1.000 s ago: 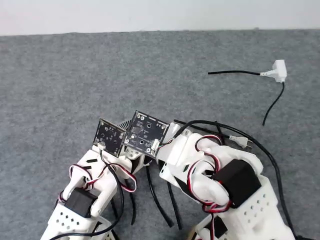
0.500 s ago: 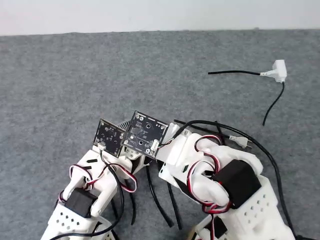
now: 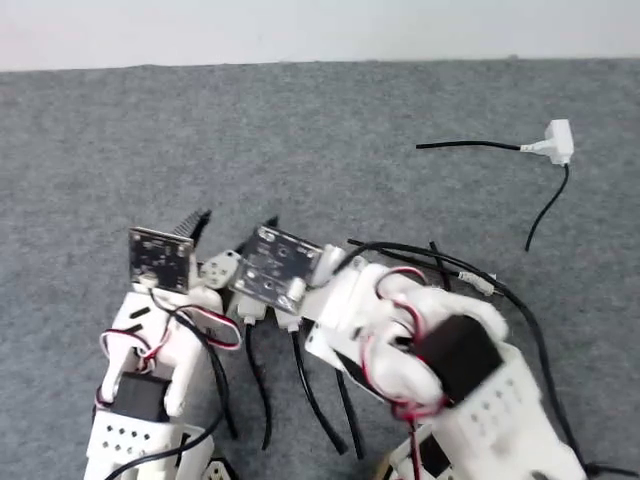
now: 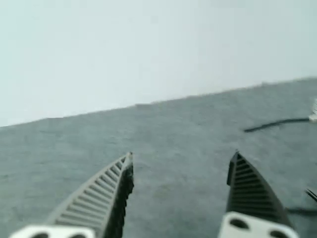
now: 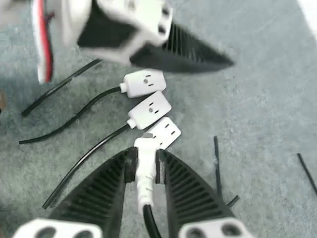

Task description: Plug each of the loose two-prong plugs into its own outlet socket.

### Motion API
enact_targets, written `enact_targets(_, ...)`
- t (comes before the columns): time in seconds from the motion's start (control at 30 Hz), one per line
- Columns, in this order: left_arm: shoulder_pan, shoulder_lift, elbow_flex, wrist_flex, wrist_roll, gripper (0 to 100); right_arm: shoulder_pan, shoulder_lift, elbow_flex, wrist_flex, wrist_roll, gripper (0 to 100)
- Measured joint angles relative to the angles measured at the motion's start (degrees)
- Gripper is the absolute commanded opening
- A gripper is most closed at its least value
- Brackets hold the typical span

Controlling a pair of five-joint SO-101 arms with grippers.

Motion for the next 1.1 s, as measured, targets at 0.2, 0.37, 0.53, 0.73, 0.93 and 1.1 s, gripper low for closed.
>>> enact_targets(0.2,-7.56,0.00,0.00,-1.58,0.00,30,0.00,10.20,0.09,-1.93,4.48,0.8)
enact_targets(0.37,-15.12,0.00,-2.29,-1.85,0.00,30,0.00,20.22,0.09,-2.11,12.22,0.8)
enact_targets(0.53,-20.57,0.00,-4.04,-1.85,0.53,30,0.00,27.69,0.09,-2.11,19.08,0.8)
enact_targets(0.73,-22.15,0.00,-4.13,-1.85,1.76,30,1.05,33.93,0.09,-5.80,26.55,0.8)
enact_targets(0.93,-22.15,0.00,-4.13,-1.85,1.76,30,6.07,38.95,0.09,-10.64,31.47,0.8)
enact_targets(1.1,-22.15,0.00,-4.13,-1.85,1.76,30,7.74,41.14,0.09,-11.08,36.04,0.8)
